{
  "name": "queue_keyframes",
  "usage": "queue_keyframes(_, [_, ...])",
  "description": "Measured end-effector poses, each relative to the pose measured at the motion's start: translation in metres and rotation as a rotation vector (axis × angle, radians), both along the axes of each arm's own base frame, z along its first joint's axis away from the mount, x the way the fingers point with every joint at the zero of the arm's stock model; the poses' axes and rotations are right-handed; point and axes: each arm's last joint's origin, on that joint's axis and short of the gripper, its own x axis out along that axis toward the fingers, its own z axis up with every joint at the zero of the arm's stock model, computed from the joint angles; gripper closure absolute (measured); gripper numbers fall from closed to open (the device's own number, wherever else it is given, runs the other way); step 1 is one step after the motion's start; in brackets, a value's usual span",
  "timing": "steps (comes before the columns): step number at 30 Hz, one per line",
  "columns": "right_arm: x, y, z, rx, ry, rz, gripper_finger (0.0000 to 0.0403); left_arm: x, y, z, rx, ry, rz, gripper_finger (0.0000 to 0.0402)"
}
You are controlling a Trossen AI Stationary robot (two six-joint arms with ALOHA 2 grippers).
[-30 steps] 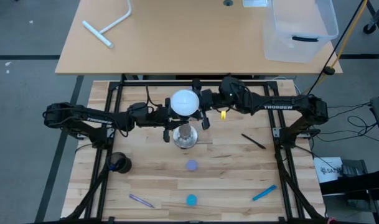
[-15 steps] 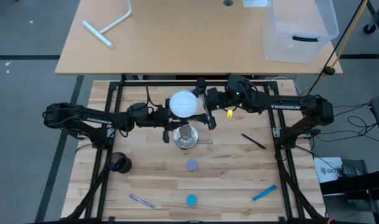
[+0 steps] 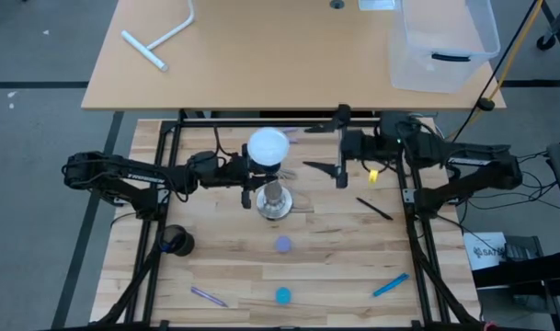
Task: Screw lightbulb
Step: Remove the lightbulb from the silver lamp socket
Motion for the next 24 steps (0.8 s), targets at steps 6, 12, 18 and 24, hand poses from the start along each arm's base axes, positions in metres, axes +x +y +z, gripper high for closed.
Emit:
queue_keyframes(6, [0.014,0.018,-0.019,-0.019,0.048,-0.118,0.0062,0.000,0.001,0.000,-0.003,0.000,0.039,0.0326])
queue_keyframes(12, [0.030,0.031,-0.063,0.012,-0.071,-0.233,0.0062,0.000,0.002,0.000,-0.002,0.000,0.070,0.0326])
queue_keyframes(18, [0.044,0.036,-0.095,0.090,-0.291,-0.255,0.0064,0.000,0.002,0.000,-0.002,0.000,0.081,0.0326])
queue_keyframes(24, [0.071,0.036,-0.121,0.074,-0.334,-0.324,0.0065,0.000,0.003,0.000,-0.004,0.000,0.101,0.0326])
